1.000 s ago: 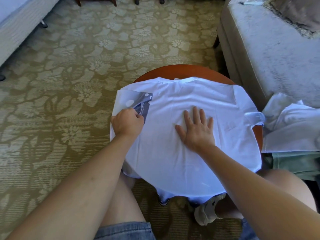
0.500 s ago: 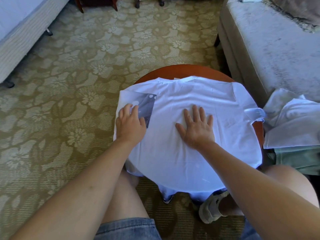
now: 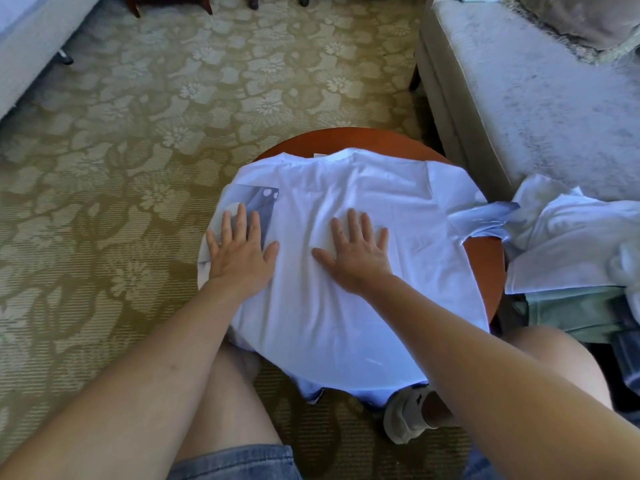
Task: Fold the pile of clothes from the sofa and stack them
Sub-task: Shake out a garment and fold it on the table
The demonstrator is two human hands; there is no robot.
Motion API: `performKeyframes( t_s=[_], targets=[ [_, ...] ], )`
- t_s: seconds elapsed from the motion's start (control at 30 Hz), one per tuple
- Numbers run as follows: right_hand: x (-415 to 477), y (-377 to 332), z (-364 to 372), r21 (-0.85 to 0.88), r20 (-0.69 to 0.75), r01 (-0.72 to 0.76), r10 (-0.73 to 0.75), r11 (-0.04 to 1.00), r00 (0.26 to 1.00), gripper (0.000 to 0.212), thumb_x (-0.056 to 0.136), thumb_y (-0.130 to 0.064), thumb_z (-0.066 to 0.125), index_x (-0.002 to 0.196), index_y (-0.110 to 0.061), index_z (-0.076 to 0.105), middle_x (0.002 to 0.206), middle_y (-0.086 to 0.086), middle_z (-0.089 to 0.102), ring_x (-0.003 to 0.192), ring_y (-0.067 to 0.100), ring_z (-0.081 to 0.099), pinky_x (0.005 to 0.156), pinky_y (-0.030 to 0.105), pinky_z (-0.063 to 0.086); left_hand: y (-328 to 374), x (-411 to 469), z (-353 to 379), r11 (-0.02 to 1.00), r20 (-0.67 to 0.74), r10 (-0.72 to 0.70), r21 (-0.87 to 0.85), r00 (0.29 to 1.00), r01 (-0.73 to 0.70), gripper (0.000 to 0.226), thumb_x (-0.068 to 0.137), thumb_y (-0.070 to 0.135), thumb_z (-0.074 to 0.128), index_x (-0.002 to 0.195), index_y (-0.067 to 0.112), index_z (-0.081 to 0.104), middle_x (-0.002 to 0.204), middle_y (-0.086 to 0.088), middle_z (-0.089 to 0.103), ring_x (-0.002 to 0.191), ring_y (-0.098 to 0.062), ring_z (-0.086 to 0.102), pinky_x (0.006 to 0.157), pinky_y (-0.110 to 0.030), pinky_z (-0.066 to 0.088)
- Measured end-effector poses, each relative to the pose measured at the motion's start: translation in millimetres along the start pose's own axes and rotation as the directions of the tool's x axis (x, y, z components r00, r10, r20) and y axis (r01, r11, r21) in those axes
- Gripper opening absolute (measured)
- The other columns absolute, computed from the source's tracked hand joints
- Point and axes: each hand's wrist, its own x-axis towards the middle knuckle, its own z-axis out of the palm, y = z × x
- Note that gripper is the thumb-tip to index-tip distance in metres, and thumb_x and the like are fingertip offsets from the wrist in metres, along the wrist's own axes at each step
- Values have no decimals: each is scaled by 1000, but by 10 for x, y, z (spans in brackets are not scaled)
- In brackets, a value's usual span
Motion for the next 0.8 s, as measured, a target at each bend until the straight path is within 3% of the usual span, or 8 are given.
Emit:
performKeyframes(
  t_s=[0.17,0.3,0.4,0.47,0.53,0.63,0.7,0.8],
  targets=[
    [-102,606,-278,141,-225,-192,220,971,949,67,97,-59,28,154,-25,19,162,6,5,149,23,3,117,53,-2,509,13,-60,997,55,-44,-57,998,47,72,96,64,16,154,28,-6,162,-1,-17,148,-31,-14,116,-60,-3],
    [-189,1449,-411,215,-219,-367,411,905,885,63,98,-53,35,152,-23,23,160,9,13,147,26,11,117,56,5,767,37,-31,991,60,-131,-6,990,131,79,91,72,14,155,27,-1,161,-4,-17,147,-33,-16,115,-61,-5],
    [-325,1836,-388,375,-305,-401,520,836,798,59,98,-42,40,150,-18,26,156,14,22,142,34,23,115,53,17,1108,42,-48,1000,-16,11,8,1000,-11,75,95,66,18,155,27,-2,161,-2,-17,148,-28,-15,117,-57,-4],
    [-356,2007,-360,545,-259,-410,612,732,747,62,99,-39,41,152,-14,22,153,18,27,137,38,31,110,49,27,1494,28,-57,984,-34,175,-16,984,-176,72,97,63,20,155,28,-2,162,-1,-17,148,-26,-14,118,-54,-3],
    [-330,2129,-345,708,-101,-408,654,577,750,66,100,-43,38,154,-16,13,150,21,33,133,40,37,103,45,33,1887,-7,-25,955,-13,295,-42,955,-295,71,97,61,24,155,29,-2,162,-1,-17,149,-25,-12,118,-54,-3],
    [-322,2196,-347,797,37,-412,645,442,763,74,99,-52,36,155,-22,-1,146,19,43,128,42,44,98,41,34,2244,-34,124,943,38,332,-48,943,-330,70,97,61,24,155,30,-2,162,-1,-16,149,-26,-13,117,-58,-4],
    [-371,2166,-335,814,26,-394,651,426,759,75,98,-56,35,155,-28,-5,143,17,48,125,42,47,96,39,35,2290,-41,231,952,18,307,-15,951,-307,69,97,61,21,155,30,0,162,-2,-15,149,-26,-12,116,-60,-6],
    [-424,2120,-314,807,-75,-310,608,502,790,70,98,-53,37,154,-34,-2,132,13,59,117,39,54,87,37,38,2274,-43,298,954,-41,299,-12,953,-299,69,97,60,22,155,29,4,163,-2,-10,149,-25,-9,116,-59,-6]
  ],
)
